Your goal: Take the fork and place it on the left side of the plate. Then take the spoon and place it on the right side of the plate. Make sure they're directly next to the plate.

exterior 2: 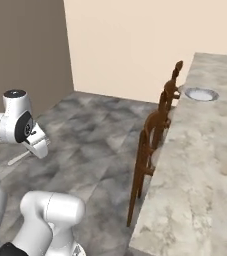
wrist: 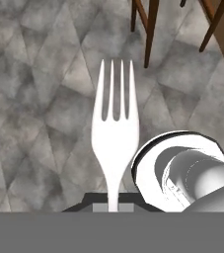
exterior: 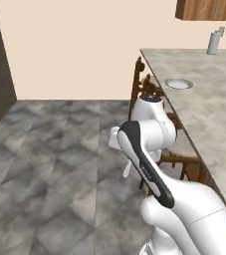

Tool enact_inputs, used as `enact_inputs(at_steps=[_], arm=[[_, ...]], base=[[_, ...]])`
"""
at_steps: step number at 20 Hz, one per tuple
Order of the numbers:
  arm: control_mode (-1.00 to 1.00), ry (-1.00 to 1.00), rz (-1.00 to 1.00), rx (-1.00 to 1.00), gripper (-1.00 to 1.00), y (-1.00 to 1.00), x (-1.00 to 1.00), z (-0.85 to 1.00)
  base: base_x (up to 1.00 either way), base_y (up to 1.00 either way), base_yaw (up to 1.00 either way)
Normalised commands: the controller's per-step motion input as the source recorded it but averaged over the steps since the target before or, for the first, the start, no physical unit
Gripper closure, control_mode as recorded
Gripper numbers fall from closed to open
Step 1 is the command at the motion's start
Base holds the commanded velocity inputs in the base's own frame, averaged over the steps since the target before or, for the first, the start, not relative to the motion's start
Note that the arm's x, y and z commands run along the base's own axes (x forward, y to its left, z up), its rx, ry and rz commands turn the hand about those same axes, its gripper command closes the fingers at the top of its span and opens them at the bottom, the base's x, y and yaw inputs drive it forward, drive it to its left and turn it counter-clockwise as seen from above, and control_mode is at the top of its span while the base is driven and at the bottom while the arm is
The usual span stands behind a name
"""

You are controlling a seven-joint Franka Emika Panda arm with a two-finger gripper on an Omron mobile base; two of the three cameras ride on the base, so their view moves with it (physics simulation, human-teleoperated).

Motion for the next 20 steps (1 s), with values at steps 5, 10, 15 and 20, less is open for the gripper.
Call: enact_inputs(at_steps=[5, 10, 15, 20], arm=[[1.0, 0.0, 0.0, 0.0, 1.0, 0.0, 0.0, 0.0], [1.0, 0.0, 0.0, 0.0, 1.0, 0.0, 0.0, 0.0], [1.0, 0.0, 0.0, 0.0, 1.0, 0.0, 0.0, 0.0], [1.0, 0.0, 0.0, 0.0, 1.0, 0.0, 0.0, 0.0]], base=[[0.7, 0.4, -0.37], [0.69, 0.41, -0.36], [0.58, 0.49, -0.35], [0.42, 0.59, -0.33]])
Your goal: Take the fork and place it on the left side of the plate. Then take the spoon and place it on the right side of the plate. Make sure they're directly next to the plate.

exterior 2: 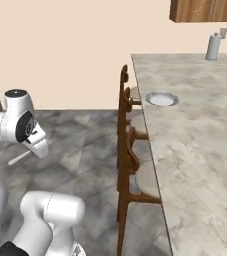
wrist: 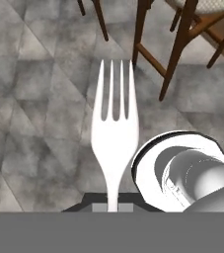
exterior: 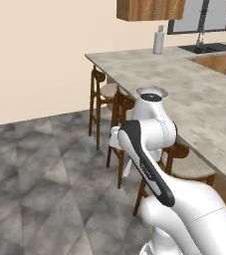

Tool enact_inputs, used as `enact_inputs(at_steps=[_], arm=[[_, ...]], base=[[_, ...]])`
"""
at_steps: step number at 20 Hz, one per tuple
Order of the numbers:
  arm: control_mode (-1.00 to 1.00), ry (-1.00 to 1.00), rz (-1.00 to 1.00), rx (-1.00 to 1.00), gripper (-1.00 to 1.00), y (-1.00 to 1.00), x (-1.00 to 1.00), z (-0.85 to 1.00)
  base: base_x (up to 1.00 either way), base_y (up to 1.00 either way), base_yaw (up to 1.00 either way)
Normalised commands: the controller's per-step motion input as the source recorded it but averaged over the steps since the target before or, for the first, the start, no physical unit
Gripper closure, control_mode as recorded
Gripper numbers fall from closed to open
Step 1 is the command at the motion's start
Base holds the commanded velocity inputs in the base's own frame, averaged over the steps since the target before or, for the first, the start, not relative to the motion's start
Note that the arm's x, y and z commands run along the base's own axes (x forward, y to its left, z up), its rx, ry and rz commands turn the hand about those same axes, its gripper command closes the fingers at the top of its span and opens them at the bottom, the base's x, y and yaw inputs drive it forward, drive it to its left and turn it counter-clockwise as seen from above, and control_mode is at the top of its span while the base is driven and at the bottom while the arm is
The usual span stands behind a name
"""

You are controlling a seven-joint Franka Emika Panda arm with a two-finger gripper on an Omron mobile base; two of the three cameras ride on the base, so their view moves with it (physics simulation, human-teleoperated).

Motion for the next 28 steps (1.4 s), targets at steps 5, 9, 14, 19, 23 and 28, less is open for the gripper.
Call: enact_inputs(at_steps=[5, 9, 14, 19, 23, 28], arm=[[1.0, 0.0, 0.0, 0.0, 1.0, 0.0, 0.0, 0.0], [1.0, 0.0, 0.0, 0.0, 1.0, 0.0, 0.0, 0.0], [1.0, 0.0, 0.0, 0.0, 1.0, 0.0, 0.0, 0.0], [1.0, 0.0, 0.0, 0.0, 1.0, 0.0, 0.0, 0.0], [1.0, 0.0, 0.0, 0.0, 1.0, 0.0, 0.0, 0.0], [1.0, 0.0, 0.0, 0.0, 1.0, 0.0, 0.0, 0.0]], base=[[0.3, 0.74, -0.2], [0.35, 0.8, -0.1], [0.49, 0.66, -0.21], [0.56, 0.55, -0.3], [0.59, 0.52, -0.32], [0.57, 0.62, -0.23]])
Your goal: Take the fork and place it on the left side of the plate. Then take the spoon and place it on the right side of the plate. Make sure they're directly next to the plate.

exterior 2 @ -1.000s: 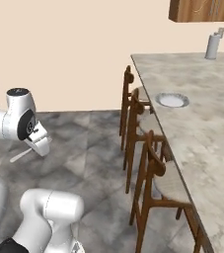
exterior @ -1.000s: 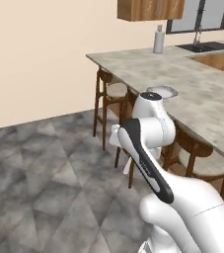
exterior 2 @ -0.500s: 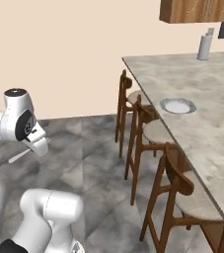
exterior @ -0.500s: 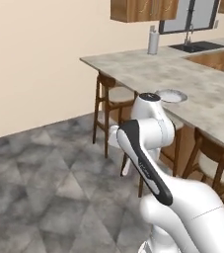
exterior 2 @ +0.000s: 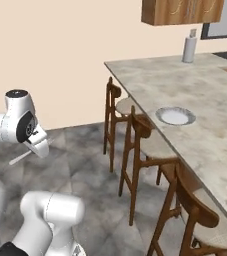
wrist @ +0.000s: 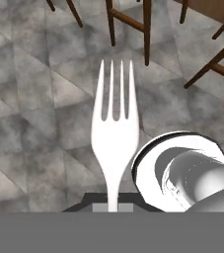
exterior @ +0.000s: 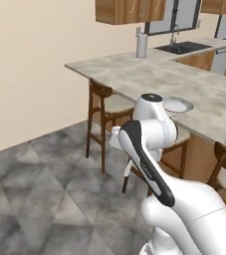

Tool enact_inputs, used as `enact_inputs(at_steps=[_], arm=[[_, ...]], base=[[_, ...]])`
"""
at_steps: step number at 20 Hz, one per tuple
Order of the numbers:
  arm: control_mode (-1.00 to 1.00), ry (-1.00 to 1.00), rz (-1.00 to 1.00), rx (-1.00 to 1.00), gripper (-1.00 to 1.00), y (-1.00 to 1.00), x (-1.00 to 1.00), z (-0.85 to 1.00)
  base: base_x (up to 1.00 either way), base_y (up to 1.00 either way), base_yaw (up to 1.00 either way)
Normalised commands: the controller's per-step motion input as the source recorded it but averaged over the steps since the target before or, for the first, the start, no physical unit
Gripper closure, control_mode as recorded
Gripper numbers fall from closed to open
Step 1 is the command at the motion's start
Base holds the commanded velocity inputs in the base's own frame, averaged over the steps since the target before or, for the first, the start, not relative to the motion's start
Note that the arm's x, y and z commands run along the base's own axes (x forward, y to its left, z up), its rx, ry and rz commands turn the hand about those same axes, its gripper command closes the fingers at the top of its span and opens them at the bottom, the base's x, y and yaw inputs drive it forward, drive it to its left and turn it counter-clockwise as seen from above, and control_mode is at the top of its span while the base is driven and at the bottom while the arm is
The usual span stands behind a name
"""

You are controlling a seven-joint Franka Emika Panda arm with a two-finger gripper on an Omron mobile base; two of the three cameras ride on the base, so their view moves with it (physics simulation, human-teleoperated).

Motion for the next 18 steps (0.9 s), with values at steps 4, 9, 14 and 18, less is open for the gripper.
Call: enact_inputs(at_steps=[4, 9, 14, 18], arm=[[1.0, 0.0, 0.0, 0.0, 1.0, 0.0, 0.0, 0.0], [1.0, 0.0, 0.0, 0.0, 1.0, 0.0, 0.0, 0.0], [1.0, 0.0, 0.0, 0.0, 1.0, 0.0, 0.0, 0.0], [1.0, 0.0, 0.0, 0.0, 1.0, 0.0, 0.0, 0.0]], base=[[0.61, 0.5, -0.33], [0.64, 0.41, -0.41], [0.62, 0.5, -0.34], [0.6, 0.54, -0.3]])
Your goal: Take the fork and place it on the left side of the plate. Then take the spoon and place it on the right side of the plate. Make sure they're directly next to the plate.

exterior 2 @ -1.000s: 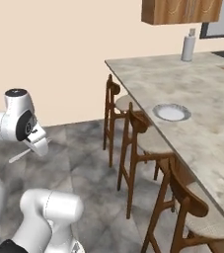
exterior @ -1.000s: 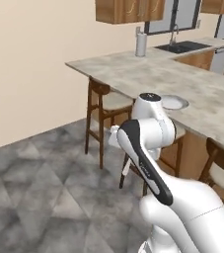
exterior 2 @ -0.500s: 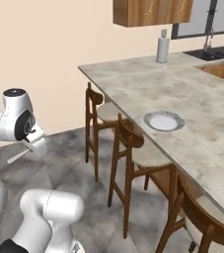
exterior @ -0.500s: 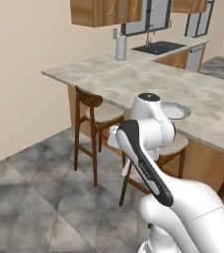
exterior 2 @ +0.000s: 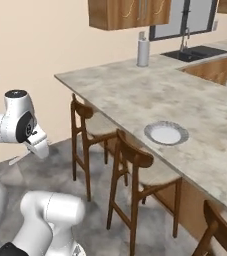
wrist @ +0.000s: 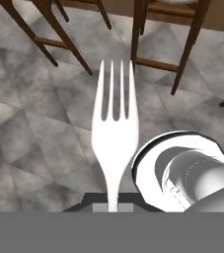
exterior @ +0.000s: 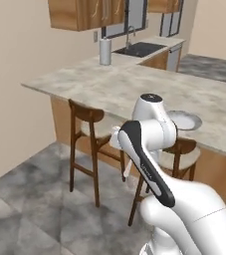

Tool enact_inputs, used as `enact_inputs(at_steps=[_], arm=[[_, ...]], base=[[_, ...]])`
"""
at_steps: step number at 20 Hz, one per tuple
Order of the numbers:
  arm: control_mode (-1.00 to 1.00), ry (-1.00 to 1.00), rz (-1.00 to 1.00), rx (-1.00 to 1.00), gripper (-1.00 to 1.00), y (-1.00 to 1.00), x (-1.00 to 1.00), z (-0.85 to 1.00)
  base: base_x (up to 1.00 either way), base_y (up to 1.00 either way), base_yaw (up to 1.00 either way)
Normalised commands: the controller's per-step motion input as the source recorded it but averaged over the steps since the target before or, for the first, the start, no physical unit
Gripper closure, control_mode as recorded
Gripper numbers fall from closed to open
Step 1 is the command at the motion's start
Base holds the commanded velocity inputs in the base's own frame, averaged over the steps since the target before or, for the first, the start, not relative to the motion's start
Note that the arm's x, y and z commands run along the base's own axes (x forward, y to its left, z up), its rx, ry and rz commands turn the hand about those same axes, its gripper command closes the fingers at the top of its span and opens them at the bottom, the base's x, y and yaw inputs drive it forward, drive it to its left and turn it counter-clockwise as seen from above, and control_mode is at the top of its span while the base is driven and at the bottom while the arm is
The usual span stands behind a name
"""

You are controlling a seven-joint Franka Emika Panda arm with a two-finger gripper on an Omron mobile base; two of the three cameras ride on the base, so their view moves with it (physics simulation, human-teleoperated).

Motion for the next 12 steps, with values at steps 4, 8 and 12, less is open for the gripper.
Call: enact_inputs(at_steps=[4, 8, 12], arm=[[1.0, 0.0, 0.0, 0.0, 1.0, 0.0, 0.0, 0.0], [1.0, 0.0, 0.0, 0.0, 1.0, 0.0, 0.0, 0.0], [1.0, 0.0, 0.0, 0.0, 1.0, 0.0, 0.0, 0.0]], base=[[0.62, 0.48, -0.35], [0.64, 0.42, -0.4], [0.64, 0.44, -0.38]])
